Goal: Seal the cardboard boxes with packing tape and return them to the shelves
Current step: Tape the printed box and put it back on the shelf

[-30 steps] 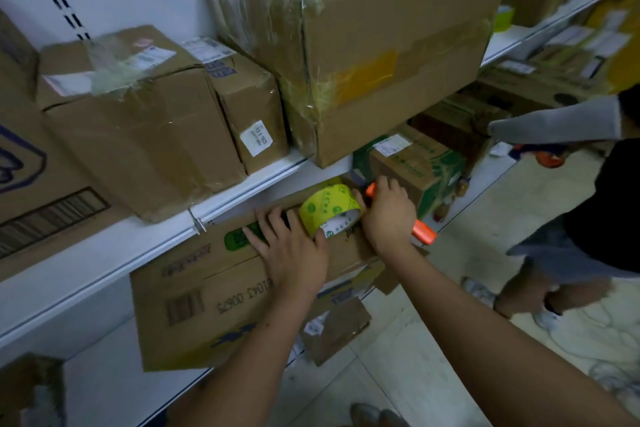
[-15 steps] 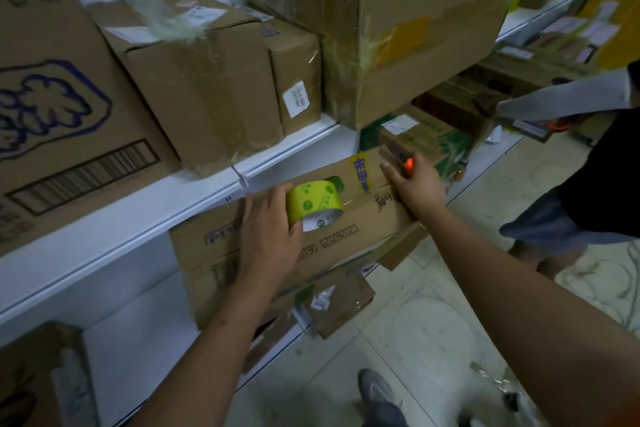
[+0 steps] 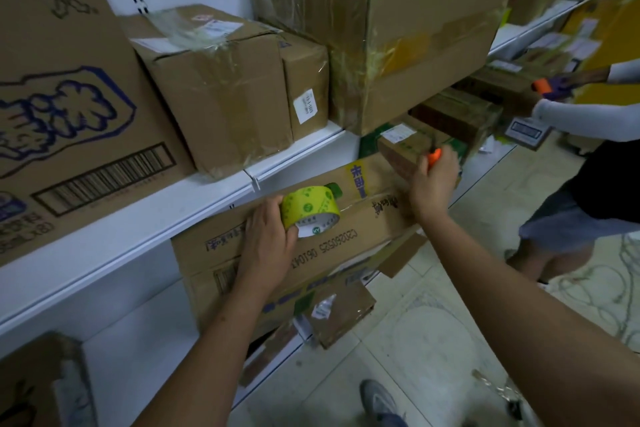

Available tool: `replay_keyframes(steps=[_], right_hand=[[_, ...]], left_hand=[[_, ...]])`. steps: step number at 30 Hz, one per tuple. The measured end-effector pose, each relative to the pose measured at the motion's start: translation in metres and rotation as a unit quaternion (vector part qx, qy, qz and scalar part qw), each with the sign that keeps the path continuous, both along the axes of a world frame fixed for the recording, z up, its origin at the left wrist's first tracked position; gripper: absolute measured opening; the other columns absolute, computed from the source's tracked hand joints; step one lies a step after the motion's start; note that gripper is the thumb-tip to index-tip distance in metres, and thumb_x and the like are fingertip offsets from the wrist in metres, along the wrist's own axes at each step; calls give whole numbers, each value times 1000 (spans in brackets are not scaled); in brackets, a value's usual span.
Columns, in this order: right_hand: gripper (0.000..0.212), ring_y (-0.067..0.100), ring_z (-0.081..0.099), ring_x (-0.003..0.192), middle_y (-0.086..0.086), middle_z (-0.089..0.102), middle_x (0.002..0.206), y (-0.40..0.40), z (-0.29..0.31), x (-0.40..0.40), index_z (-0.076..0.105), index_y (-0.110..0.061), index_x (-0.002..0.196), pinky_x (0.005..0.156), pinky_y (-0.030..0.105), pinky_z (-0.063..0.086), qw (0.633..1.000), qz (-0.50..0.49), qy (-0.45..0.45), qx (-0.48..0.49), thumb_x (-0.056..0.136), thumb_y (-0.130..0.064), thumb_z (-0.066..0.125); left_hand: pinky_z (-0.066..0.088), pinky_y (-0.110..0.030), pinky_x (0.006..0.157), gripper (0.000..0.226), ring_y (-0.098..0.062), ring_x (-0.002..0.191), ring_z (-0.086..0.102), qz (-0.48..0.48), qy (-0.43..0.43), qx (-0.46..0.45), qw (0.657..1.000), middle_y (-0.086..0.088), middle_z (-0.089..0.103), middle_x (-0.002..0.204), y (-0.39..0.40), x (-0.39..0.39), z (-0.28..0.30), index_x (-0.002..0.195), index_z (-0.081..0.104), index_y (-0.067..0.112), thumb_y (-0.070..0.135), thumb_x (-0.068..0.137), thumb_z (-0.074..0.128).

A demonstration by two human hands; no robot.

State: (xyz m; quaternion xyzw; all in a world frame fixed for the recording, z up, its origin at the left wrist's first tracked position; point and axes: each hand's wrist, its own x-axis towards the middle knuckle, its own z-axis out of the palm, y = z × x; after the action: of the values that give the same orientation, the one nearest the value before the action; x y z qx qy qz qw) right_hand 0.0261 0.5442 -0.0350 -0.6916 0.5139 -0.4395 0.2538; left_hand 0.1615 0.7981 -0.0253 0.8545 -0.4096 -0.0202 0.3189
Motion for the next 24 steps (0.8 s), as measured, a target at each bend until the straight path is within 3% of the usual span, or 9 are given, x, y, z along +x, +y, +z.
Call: replay_keyframes(steps=[3,5,8,13,18,22,24], right_hand=[[26,14,49,77,1,50,88,0,24,-8,45,-18,88,70,27,40,991,-68,-115,0,104,-37,38],[37,6,44,59,-4,45,71,0,30,-11,40,-20,76,55,21,34,984,-47,-164,46,106,-42,35],[41,1,40,49,-4,40,63,9,23,-8,39,-17,72,48,17,31,992,38,-114,44,106,-40,39],[43,11,39,50,0,43,59,13,19,-3,40,-14,68,50,20,31,994,107,-1,27,99,-38,57],[47,13,41,47,3,46,57,15,17,-4,44,-12,66,46,16,33,994,92,-32,56,100,-43,54],[44,12,42,51,2,46,60,26,18,4,42,-13,69,51,24,33,990,131,-7,49,102,-39,51],[47,17,51,58,9,56,67,33,17,7,52,-3,76,57,30,41,988,148,-11,44,102,-43,49]], left_hand=[[39,-44,93,45,-33,116,48,1,0,-1,1000,-15,52,130,1,1,-1,136,43,8,15,93,56],[39,-44,94,46,-33,117,47,4,0,-2,1000,-16,52,131,1,3,-1,137,43,7,13,94,56],[40,-46,94,44,-34,117,48,6,6,-7,1000,-16,52,131,0,7,0,137,43,6,13,95,53],[39,-46,94,43,-33,116,48,8,13,-7,1000,-16,52,131,-2,11,0,137,43,8,14,95,51],[40,-46,97,44,-33,118,48,8,11,-4,1000,-16,53,133,-3,10,2,138,43,9,14,95,51],[40,-50,102,46,-33,120,48,-2,2,0,1000,-15,52,134,0,5,3,140,43,7,12,95,53],[40,-50,101,47,-32,120,48,-3,3,-5,1000,-14,53,134,1,4,3,140,44,8,12,94,55]])
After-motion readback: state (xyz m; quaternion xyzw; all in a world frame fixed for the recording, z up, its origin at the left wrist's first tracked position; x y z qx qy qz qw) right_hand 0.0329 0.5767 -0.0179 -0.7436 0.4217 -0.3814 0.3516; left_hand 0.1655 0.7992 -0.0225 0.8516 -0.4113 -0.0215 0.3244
